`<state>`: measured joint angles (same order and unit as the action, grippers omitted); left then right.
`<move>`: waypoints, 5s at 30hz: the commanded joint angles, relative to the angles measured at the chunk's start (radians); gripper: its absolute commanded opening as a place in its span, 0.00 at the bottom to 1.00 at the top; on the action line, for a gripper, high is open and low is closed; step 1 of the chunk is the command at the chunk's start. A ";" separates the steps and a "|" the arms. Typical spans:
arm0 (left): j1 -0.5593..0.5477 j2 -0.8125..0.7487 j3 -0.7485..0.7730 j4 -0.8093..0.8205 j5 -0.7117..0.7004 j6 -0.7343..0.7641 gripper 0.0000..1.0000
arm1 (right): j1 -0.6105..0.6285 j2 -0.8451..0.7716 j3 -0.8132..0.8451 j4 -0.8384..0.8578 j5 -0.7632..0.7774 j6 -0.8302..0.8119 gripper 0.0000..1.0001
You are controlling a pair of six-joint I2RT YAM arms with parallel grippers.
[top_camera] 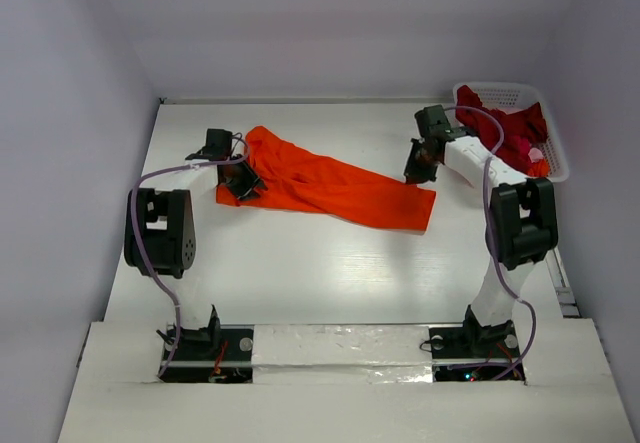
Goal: Fold and stack the t-shirts
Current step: Rotate the tshirt 90 degrees
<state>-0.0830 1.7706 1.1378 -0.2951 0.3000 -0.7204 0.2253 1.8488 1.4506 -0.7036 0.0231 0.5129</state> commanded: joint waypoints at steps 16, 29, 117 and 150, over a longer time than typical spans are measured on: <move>0.006 0.092 0.037 0.060 0.034 -0.027 0.27 | 0.097 0.067 -0.177 0.176 -0.155 0.029 0.00; 0.017 0.147 0.048 0.054 0.018 -0.008 0.27 | 0.135 -0.002 -0.369 0.296 -0.201 0.072 0.00; 0.051 0.296 0.306 -0.007 0.126 0.076 0.27 | 0.473 -0.171 -0.579 0.343 0.160 0.262 0.00; -0.046 0.501 0.577 -0.064 0.209 0.091 0.27 | 0.931 -0.198 -0.394 0.159 0.144 0.432 0.00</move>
<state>-0.1226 2.2559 1.6894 -0.3305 0.5098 -0.6365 1.1473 1.6569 1.0096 -0.5163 0.1467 0.9253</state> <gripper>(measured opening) 0.269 0.009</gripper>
